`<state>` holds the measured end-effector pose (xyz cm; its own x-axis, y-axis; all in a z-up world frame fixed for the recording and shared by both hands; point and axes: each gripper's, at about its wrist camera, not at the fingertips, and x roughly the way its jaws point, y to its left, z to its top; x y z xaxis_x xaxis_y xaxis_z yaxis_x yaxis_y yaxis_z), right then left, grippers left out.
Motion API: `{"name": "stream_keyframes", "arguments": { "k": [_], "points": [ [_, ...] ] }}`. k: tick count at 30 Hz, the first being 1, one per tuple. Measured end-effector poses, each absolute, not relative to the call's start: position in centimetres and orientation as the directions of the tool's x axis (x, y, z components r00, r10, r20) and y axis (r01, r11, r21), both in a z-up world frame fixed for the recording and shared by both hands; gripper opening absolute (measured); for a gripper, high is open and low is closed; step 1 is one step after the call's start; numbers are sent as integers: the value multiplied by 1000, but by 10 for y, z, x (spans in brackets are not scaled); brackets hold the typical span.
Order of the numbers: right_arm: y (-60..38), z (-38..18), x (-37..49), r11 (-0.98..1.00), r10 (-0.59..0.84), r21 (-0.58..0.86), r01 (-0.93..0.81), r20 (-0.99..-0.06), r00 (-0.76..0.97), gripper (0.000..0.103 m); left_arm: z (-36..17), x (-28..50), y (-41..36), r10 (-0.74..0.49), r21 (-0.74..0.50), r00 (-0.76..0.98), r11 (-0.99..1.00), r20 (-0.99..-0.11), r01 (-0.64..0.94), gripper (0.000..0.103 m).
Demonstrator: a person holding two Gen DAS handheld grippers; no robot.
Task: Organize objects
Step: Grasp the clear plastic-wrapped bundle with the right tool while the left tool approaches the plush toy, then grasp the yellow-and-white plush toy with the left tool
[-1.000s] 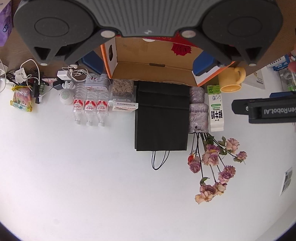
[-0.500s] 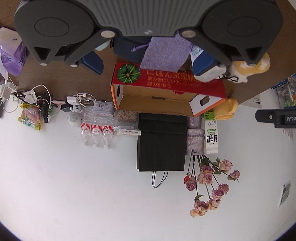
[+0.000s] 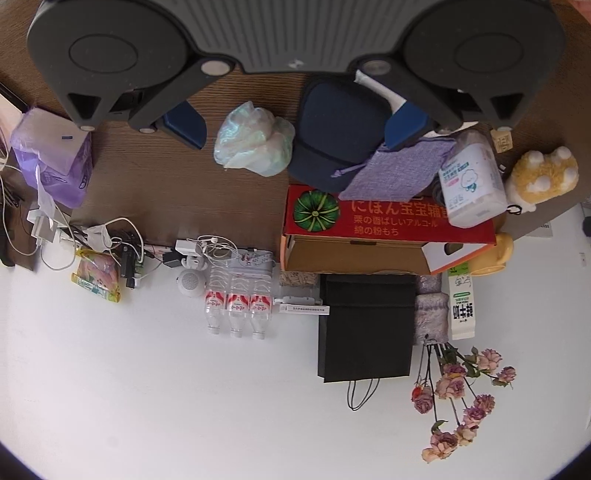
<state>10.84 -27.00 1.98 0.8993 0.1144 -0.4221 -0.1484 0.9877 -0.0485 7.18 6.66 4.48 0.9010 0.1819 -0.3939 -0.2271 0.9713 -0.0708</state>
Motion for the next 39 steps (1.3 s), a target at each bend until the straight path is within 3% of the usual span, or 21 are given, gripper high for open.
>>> {"name": "stream_keyframes", "arguments": {
  "k": [7, 14, 16, 19, 21, 24, 39],
  "points": [
    [-299, 10, 151, 997, 57, -21, -75, -455, 889, 103, 40, 74, 72, 198, -60, 888, 968, -415, -244, 103],
    [-308, -5, 192, 997, 71, 31, -64, -526, 848, 95, 35, 76, 74, 208, -48, 875, 966, -437, -253, 103],
    [-308, -9, 199, 997, 82, 49, -66, -539, 838, 90, 35, 76, 74, 207, -46, 874, 967, -440, -252, 103],
    [-306, -13, 204, 993, 118, 81, -88, -548, 828, 74, 34, 77, 75, 213, -42, 869, 965, -447, -258, 103],
    [-303, -15, 206, 991, 133, 88, -101, -556, 821, 57, 33, 77, 76, 213, -42, 867, 965, -451, -259, 103],
    [-301, -14, 202, 987, 159, 100, -125, -537, 829, 45, 32, 78, 76, 213, -41, 864, 965, -456, -259, 103],
    [-292, 2, 165, 987, 162, 57, -153, -425, 891, 43, 18, 113, 66, 187, -8, 824, 974, -535, -227, 103]
  ]
}}
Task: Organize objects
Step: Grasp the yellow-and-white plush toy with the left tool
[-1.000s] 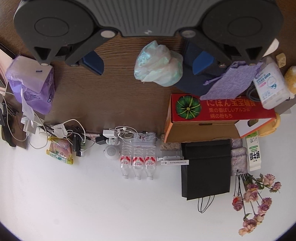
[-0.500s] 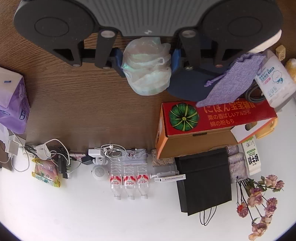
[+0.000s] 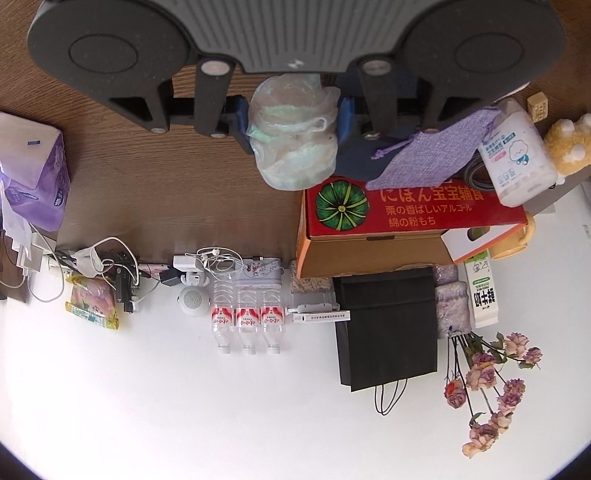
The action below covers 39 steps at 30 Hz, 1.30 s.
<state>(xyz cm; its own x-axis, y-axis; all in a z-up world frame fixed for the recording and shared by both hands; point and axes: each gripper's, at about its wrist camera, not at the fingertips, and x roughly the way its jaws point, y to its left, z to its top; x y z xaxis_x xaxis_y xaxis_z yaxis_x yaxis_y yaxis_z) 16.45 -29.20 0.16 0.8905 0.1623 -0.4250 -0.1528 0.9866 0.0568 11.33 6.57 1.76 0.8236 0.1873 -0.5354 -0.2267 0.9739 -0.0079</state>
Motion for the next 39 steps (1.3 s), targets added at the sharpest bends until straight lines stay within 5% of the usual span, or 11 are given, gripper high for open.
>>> {"name": "stream_keyframes", "arguments": {
  "k": [39],
  "points": [
    [-285, -1, 149, 976, 216, 92, -195, -401, 891, 43, -28, 180, 55, 287, -23, 711, 920, -642, -392, 102]
  ]
}}
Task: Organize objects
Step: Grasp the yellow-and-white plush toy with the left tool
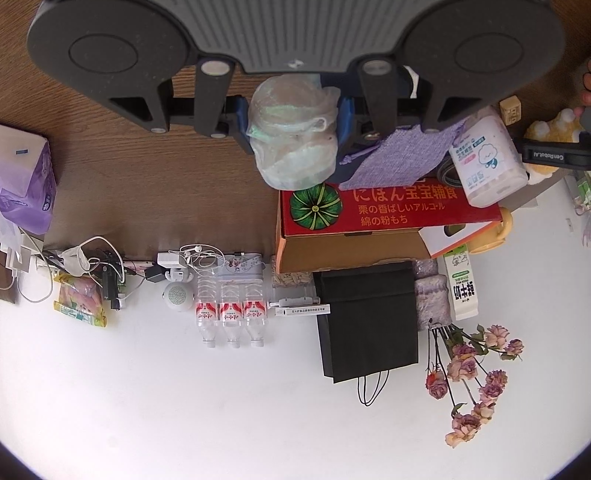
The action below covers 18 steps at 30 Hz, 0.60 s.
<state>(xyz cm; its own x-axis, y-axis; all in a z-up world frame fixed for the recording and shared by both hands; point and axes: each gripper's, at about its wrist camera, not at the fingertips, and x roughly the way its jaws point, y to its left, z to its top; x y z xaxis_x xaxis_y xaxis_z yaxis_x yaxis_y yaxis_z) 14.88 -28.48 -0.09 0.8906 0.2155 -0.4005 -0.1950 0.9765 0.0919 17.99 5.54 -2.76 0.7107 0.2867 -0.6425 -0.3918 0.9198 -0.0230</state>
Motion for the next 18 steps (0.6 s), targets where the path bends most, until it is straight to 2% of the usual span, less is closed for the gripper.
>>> {"name": "stream_keyframes", "arguments": {
  "k": [4, 9, 18],
  "points": [
    [-285, -2, 148, 977, 211, 93, -190, -402, 891, 43, -25, 172, 57, 270, -42, 742, 927, -613, -373, 90],
    [-286, -3, 147, 978, 209, 92, -188, -403, 891, 43, -21, 153, 59, 264, -26, 781, 941, -566, -337, 88],
    [-284, 0, 144, 978, 211, 84, -193, -386, 898, 43, 0, 113, 58, 279, 34, 865, 956, -416, -292, 88]
  ]
}}
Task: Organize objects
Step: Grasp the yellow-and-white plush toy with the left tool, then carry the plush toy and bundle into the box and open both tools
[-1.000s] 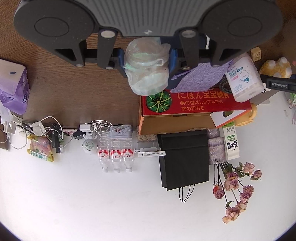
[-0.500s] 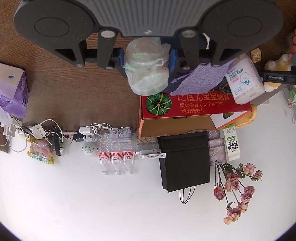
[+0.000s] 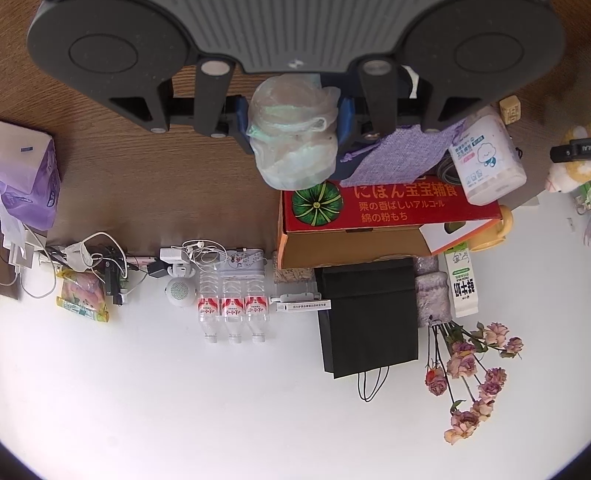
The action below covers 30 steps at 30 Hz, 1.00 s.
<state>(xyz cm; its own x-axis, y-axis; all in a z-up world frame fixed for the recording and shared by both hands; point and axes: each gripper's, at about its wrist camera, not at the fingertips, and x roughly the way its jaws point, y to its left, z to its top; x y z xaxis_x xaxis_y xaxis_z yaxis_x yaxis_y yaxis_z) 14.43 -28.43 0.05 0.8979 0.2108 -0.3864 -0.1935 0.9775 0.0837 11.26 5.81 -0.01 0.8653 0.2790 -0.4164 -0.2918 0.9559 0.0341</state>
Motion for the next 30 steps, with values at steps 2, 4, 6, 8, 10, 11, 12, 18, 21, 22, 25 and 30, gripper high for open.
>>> {"name": "stream_keyframes", "arguments": {
  "k": [2, 4, 6, 8, 10, 11, 12, 18, 21, 22, 25, 30],
  "points": [
    [-281, 2, 144, 977, 215, 78, -200, -381, 899, 43, 6, 110, 56, 280, 43, 878, 957, -389, -286, 88],
    [-278, 5, 145, 976, 219, 73, -207, -376, 900, 43, 13, 109, 54, 271, 43, 892, 961, -363, -274, 88],
    [-275, 8, 147, 974, 225, 67, -216, -368, 902, 43, 18, 112, 52, 260, 43, 902, 964, -344, -261, 88],
    [-271, 11, 149, 973, 230, 63, -223, -359, 904, 43, 23, 116, 49, 247, 40, 912, 968, -329, -248, 88],
    [-268, 15, 153, 971, 236, 59, -230, -351, 906, 43, 28, 122, 47, 238, 41, 919, 971, -314, -237, 88],
    [-266, 17, 156, 971, 238, 56, -233, -346, 907, 43, 30, 126, 46, 232, 41, 923, 972, -308, -231, 88],
    [-264, 19, 158, 970, 240, 53, -236, -342, 908, 43, 33, 130, 45, 226, 41, 926, 974, -301, -224, 88],
    [-249, 31, 180, 966, 255, 39, -256, -317, 913, 43, 46, 156, 36, 189, 52, 945, 982, -265, -182, 88],
    [-240, 38, 192, 962, 268, 31, -271, -303, 914, 43, 50, 171, 30, 172, 59, 952, 985, -254, -162, 88],
    [-238, 40, 197, 961, 271, 29, -276, -299, 915, 43, 52, 177, 29, 164, 60, 954, 986, -252, -154, 88],
    [-229, 48, 211, 958, 282, 22, -288, -284, 917, 43, 53, 194, 25, 148, 62, 957, 989, -251, -137, 88],
    [-215, 56, 240, 956, 288, 22, -294, -273, 918, 43, 54, 222, 19, 121, 66, 960, 992, -251, -107, 88]
  ]
}}
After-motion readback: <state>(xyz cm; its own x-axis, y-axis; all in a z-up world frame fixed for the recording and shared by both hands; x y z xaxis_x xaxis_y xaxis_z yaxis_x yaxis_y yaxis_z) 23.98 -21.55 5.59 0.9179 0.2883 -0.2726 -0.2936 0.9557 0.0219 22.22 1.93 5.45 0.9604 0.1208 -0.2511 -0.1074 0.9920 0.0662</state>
